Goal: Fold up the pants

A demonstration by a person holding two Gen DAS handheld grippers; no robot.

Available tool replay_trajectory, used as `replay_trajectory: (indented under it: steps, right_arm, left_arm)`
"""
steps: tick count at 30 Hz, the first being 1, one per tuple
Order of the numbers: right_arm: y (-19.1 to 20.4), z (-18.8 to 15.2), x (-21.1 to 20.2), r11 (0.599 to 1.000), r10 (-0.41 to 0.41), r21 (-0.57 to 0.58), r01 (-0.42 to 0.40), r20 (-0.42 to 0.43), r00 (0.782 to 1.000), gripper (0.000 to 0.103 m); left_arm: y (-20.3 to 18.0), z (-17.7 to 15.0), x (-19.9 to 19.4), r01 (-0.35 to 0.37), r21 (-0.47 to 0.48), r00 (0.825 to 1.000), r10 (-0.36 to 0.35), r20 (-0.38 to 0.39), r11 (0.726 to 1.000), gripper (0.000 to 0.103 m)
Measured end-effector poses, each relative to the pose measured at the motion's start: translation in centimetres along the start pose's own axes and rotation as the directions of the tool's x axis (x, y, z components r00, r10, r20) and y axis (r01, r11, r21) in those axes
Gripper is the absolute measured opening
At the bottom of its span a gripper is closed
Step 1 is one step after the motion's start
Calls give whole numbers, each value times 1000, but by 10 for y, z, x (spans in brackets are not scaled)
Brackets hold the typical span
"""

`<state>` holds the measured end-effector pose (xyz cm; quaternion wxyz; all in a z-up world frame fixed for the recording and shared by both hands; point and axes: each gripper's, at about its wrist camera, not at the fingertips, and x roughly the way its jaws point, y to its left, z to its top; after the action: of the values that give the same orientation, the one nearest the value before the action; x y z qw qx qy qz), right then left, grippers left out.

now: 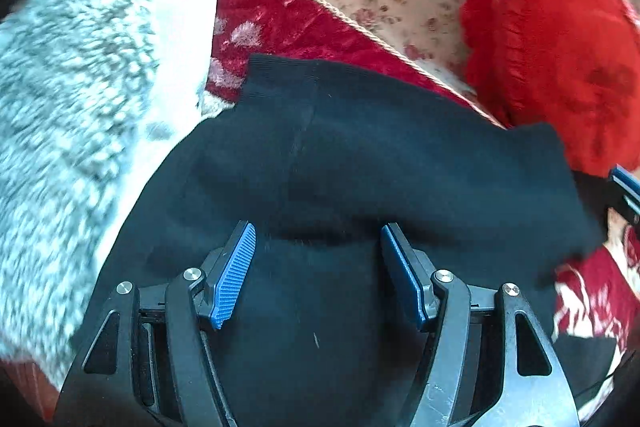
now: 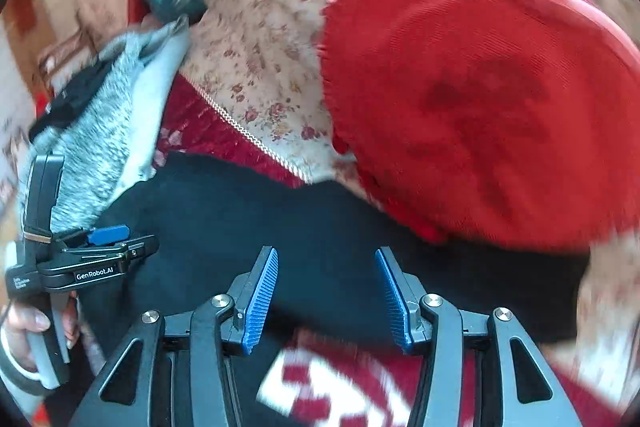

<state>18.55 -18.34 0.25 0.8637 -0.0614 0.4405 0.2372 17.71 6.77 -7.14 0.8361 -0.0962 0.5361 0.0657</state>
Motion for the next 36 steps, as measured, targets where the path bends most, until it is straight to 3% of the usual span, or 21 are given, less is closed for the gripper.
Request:
replay_trajectory:
  steps: [3, 6, 9, 12, 14, 16, 21, 27, 31, 34, 36]
  right_arm:
    - [0, 25, 34, 998, 11, -67, -14, -36, 999, 52]
    - [-6, 41, 74, 991, 59, -111, -73, -124, 991, 56]
    - [-12, 38, 102, 980, 141, -107, -168, -228, 963, 56]
    - [-16, 31, 111, 977, 174, -84, -197, -222, 959, 50]
    - [-18, 27, 104, 978, 180, -68, -195, -181, 967, 24]
    - [-12, 22, 91, 982, 139, -105, -155, -139, 980, 14]
    - [12, 8, 25, 982, 71, -178, -68, 12, 997, 10]
    - [62, -36, -60, 976, 71, -213, -38, 150, 986, 10]
    - [107, -89, -82, 962, 116, -263, -78, 133, 984, 10]
    - [130, -134, -62, 958, 155, -250, -144, 27, 988, 10]
    - [135, -154, -45, 962, 132, -237, -138, -44, 990, 10]
  left_arm:
    - [-1, 10, 5, -13, 19, 1000, 13, 13, 1000, 72]
    - [-1, 17, 10, -14, 29, 1000, 14, 16, 999, 77]
    - [1, 20, 14, -7, 24, 1000, 6, 25, 1000, 79]
    - [-1, 22, 20, -12, 28, 1000, 12, 26, 1000, 81]
    - [-2, 22, 19, -18, 35, 999, 17, 32, 999, 81]
    - [0, 21, 13, -8, 32, 999, 7, 40, 999, 81]
    - [28, 5, -13, 51, -63, 996, -46, 76, 997, 81]
    - [74, -26, -55, 141, -174, 985, -121, 121, 975, 81]
    - [97, -43, -78, 168, -216, 979, -137, 151, 962, 81]
    - [100, -53, -82, 158, -197, 982, -132, 138, 968, 81]
    - [100, -59, -84, 155, -189, 983, -132, 126, 970, 81]
